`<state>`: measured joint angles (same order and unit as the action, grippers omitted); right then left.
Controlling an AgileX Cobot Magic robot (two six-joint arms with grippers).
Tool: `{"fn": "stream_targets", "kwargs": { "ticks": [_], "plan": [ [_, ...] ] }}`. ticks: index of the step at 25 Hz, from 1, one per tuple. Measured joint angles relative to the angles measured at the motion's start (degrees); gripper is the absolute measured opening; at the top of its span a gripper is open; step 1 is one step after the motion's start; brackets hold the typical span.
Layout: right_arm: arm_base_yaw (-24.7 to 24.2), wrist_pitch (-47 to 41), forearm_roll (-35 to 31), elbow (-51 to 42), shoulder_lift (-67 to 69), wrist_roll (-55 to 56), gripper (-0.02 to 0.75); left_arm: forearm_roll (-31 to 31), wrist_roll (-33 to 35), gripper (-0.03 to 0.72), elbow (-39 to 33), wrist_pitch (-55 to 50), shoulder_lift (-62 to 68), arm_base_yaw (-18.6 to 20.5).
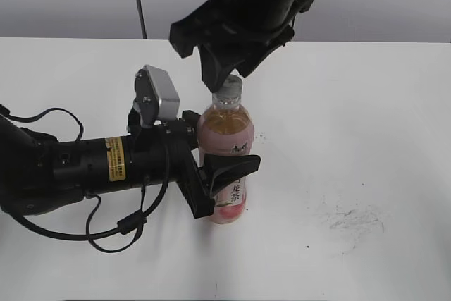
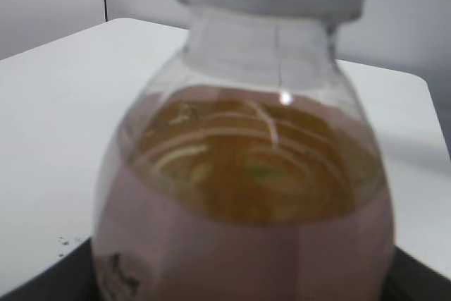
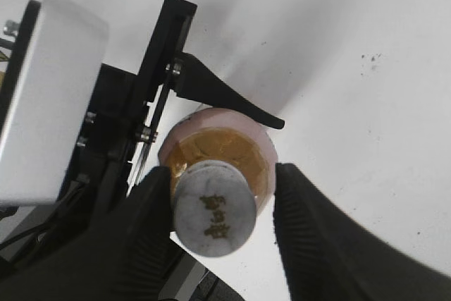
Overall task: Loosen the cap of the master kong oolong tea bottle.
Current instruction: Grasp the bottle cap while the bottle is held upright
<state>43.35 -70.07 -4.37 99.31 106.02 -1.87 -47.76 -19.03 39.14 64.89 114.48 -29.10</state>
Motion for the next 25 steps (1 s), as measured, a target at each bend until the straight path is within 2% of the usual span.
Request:
{"fn": "stream_targets", "kwargs": {
  "ticks": [9, 18, 20, 23, 25],
  "plan": [
    [0.00, 0.00, 0.00, -1.88, -1.38, -0.80, 0.368, 0.00, 0.00, 0.424, 0.00, 0.00, 0.00, 0.00],
    [0.00, 0.00, -3.02, -1.88, -1.38, -3.16, 0.376, 0.00, 0.00, 0.424, 0.00, 0.05, 0.00, 0.00],
    [0.00, 0.00, -3.02, -1.88, -1.38, -3.64, 0.356, 0.00, 0.00, 0.424, 0.00, 0.05, 0.00, 0.00],
    [-0.11, 0.00, -2.64, -1.88, -1.38, -4.06, 0.273, 0.00, 0.00, 0.424, 0.00, 0.05, 0.00, 0.00],
    [-0.10, 0.00, -2.53, -1.88, -1.40, -4.24, 0.266, 0.00, 0.00, 0.424, 0.00, 0.05, 0.00, 0.00]
  ]
}}
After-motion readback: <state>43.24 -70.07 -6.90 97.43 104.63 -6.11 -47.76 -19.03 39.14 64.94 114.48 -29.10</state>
